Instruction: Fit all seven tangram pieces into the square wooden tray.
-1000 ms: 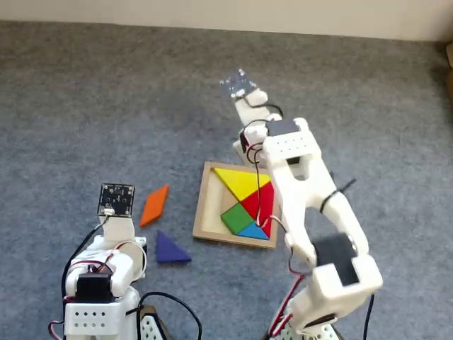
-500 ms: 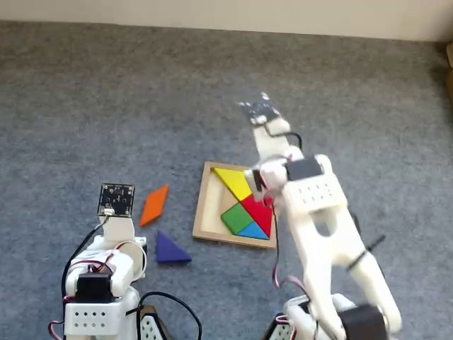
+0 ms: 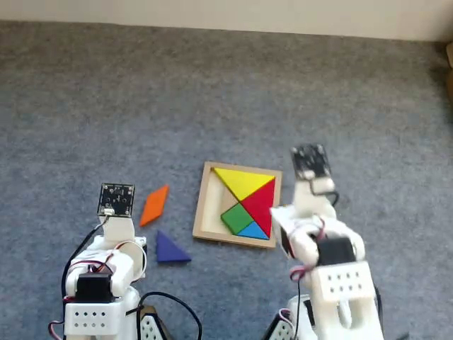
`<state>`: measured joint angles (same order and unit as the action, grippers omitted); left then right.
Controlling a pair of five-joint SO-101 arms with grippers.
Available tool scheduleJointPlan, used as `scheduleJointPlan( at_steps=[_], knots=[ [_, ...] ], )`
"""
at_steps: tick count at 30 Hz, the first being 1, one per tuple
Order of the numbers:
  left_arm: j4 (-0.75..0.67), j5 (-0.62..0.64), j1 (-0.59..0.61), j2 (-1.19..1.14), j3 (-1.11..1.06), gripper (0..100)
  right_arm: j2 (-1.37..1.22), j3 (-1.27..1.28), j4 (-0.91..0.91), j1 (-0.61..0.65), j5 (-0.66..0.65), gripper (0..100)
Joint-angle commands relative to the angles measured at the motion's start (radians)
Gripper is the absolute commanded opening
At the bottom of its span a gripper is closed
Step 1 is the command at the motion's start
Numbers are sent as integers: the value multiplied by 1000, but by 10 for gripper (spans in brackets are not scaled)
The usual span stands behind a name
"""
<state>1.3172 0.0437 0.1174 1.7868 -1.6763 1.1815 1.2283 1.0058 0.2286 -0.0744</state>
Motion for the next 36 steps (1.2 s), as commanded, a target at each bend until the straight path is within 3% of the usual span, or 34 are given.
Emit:
scheduleJointPlan(
  at_steps=[1,11,33,36],
  knots=[
    [3,8,13,42,-19,7,226,119,2,-58,6,5],
    [3,8,13,42,-19,7,668,395,111,-127,38,5],
    [9,6,18,42,33,7,654,575,104,-124,32,5],
    [3,5,84,42,102,7,654,575,104,-124,32,5]
  ],
)
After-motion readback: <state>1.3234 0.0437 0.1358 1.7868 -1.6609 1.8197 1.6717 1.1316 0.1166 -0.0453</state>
